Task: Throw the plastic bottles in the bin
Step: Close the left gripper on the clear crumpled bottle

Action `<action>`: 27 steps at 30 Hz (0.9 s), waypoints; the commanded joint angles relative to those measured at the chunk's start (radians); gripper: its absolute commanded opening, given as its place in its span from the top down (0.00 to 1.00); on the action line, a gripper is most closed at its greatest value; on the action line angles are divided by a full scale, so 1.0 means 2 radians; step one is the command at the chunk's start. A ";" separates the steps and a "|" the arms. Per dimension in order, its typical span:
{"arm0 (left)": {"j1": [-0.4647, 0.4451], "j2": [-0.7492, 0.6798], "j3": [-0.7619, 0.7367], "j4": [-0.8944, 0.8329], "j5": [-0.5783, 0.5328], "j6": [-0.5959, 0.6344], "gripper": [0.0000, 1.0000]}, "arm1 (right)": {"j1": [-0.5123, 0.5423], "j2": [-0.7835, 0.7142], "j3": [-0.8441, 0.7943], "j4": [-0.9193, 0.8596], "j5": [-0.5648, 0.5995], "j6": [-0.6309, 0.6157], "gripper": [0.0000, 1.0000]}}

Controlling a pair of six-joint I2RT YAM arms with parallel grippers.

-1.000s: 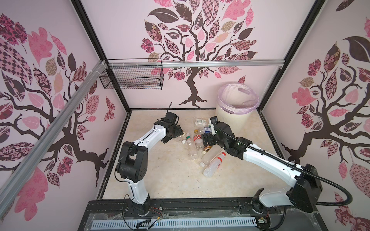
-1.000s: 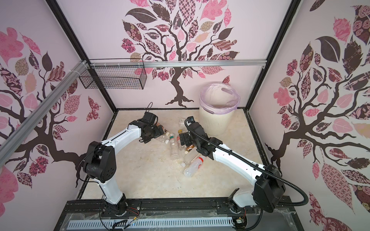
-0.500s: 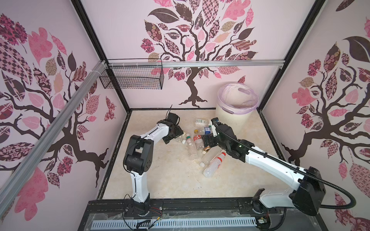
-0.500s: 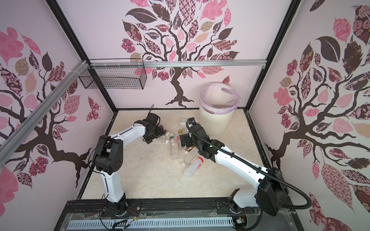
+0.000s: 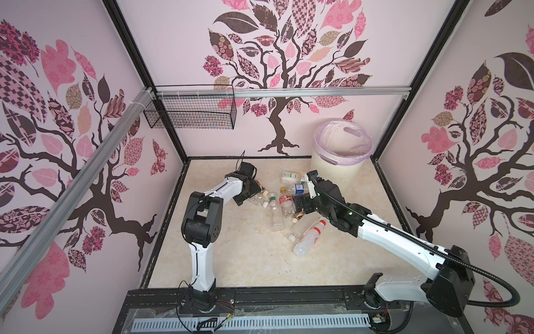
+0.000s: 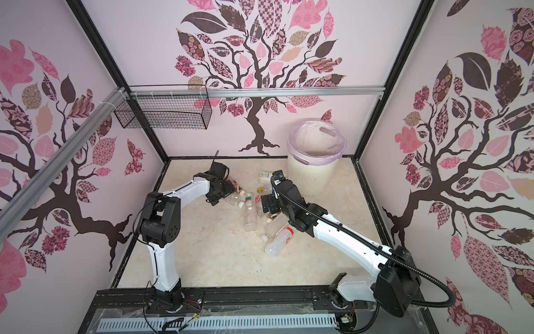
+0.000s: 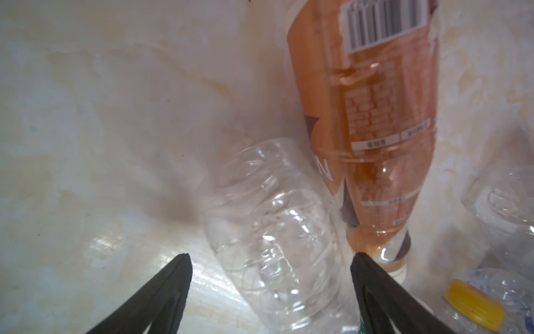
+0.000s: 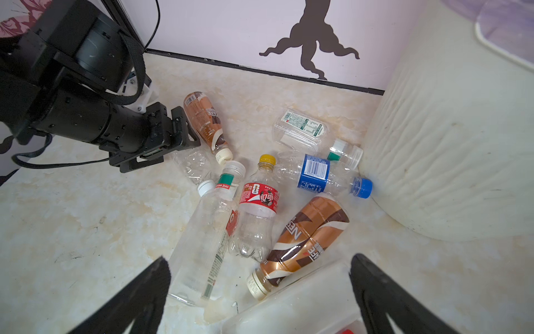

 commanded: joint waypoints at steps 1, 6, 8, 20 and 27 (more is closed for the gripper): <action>-0.001 0.008 0.010 -0.002 -0.003 -0.005 0.12 | -0.001 -0.019 -0.005 0.005 0.011 -0.005 0.00; -0.001 -0.005 -0.018 0.004 -0.012 0.000 0.16 | -0.001 -0.017 -0.005 0.010 0.009 -0.005 0.00; -0.001 -0.012 -0.029 0.005 -0.016 0.002 0.19 | -0.001 -0.015 -0.004 0.011 0.006 -0.004 0.00; 0.004 -0.058 -0.085 0.015 -0.018 0.016 0.35 | -0.001 -0.016 -0.007 0.005 -0.021 0.010 0.00; 0.006 -0.095 -0.114 0.022 -0.019 0.028 0.40 | 0.000 -0.009 -0.012 0.004 -0.052 0.029 0.01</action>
